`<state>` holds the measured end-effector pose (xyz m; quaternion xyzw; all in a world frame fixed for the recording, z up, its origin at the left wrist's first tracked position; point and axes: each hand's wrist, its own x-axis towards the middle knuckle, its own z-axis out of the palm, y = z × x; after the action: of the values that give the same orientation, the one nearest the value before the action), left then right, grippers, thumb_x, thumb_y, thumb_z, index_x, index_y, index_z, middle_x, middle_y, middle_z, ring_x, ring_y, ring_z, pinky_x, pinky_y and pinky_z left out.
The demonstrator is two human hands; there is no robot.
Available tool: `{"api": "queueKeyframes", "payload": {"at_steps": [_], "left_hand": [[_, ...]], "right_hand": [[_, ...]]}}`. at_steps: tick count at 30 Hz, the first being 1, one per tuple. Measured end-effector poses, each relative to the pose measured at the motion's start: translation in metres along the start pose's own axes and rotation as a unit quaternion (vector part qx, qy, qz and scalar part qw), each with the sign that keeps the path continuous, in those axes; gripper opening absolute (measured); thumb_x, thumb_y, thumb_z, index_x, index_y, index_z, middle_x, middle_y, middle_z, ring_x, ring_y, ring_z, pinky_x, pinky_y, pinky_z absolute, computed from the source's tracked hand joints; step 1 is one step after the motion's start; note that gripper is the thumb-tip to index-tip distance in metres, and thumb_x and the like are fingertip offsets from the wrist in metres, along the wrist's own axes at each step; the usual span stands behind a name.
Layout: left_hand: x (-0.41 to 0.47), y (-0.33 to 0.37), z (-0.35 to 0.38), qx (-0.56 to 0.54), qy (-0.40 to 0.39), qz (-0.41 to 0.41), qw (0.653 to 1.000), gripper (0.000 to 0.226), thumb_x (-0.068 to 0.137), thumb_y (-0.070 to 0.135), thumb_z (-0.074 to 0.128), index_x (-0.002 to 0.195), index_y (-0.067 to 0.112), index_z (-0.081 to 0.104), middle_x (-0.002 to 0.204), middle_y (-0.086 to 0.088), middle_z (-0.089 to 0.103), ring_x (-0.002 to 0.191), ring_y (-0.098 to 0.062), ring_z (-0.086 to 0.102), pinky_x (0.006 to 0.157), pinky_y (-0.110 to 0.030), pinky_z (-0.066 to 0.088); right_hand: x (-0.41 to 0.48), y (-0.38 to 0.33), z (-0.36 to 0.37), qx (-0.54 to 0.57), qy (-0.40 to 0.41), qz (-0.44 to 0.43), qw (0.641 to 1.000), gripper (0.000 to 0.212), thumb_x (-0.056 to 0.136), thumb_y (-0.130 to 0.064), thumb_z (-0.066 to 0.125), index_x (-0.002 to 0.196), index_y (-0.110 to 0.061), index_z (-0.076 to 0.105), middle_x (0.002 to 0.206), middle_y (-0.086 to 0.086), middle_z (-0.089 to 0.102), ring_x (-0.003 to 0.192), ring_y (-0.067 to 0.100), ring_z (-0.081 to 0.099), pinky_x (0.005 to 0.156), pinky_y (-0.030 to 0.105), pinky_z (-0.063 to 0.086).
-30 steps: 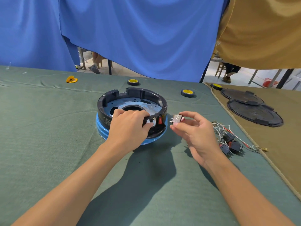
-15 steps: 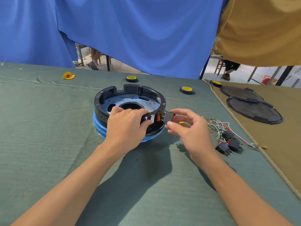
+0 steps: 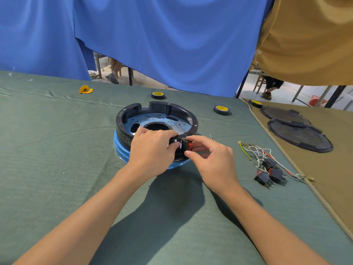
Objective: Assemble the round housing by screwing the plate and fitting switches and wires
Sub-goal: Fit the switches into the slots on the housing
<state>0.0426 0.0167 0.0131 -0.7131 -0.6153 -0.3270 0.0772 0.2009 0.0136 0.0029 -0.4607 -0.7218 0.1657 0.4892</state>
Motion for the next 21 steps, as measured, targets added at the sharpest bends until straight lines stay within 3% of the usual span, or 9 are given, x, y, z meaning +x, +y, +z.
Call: {"api": "queueKeyframes", "payload": {"at_steps": [5,9,13,17,21], "left_hand": [[0.000,0.002,-0.004,-0.003,-0.016,0.001,1.000,0.023,0.098,0.035,0.053,0.109,0.027,0.071,0.080,0.001,0.072,0.078,-0.025,0.060,0.089,-0.032,0.028],[0.001,0.002,-0.005,0.004,-0.032,0.004,0.999,0.021,0.098,0.036,0.052,0.106,0.028,0.069,0.074,0.007,0.066,0.071,-0.022,0.055,0.087,-0.033,0.029],[0.002,-0.001,-0.007,0.010,-0.053,0.022,0.998,0.021,0.097,0.044,0.051,0.102,0.031,0.067,0.073,0.009,0.065,0.071,-0.017,0.057,0.091,-0.035,0.034],[0.002,-0.002,-0.007,0.019,-0.054,0.026,0.998,0.022,0.096,0.045,0.052,0.102,0.031,0.067,0.063,0.011,0.057,0.066,-0.016,0.051,0.091,-0.034,0.034],[0.002,-0.005,-0.004,0.017,-0.049,0.029,0.998,0.021,0.095,0.044,0.054,0.104,0.030,0.068,0.056,0.013,0.047,0.063,-0.015,0.047,0.090,-0.034,0.034]], "right_hand": [[0.003,0.003,0.008,-0.038,0.020,-0.044,0.998,0.031,0.074,-0.010,0.077,0.103,-0.019,0.076,0.083,-0.005,0.073,0.072,0.007,0.065,0.074,0.023,0.054],[0.004,0.003,0.010,-0.059,0.022,-0.070,0.996,0.031,0.073,-0.013,0.073,0.104,-0.017,0.076,0.077,0.000,0.072,0.067,0.015,0.065,0.070,0.036,0.057],[0.006,0.003,0.011,-0.069,0.009,-0.078,0.995,0.029,0.075,-0.013,0.071,0.103,-0.019,0.075,0.082,-0.003,0.074,0.073,0.012,0.067,0.074,0.034,0.056],[0.016,0.005,0.005,-0.036,-0.028,-0.037,0.998,0.024,0.073,-0.006,0.078,0.093,-0.018,0.073,0.075,-0.009,0.072,0.072,0.002,0.066,0.074,0.022,0.054],[0.019,0.002,0.006,-0.052,-0.035,-0.042,0.997,0.020,0.071,-0.005,0.080,0.086,-0.011,0.068,0.071,-0.008,0.067,0.070,0.007,0.063,0.069,0.021,0.052]]}}
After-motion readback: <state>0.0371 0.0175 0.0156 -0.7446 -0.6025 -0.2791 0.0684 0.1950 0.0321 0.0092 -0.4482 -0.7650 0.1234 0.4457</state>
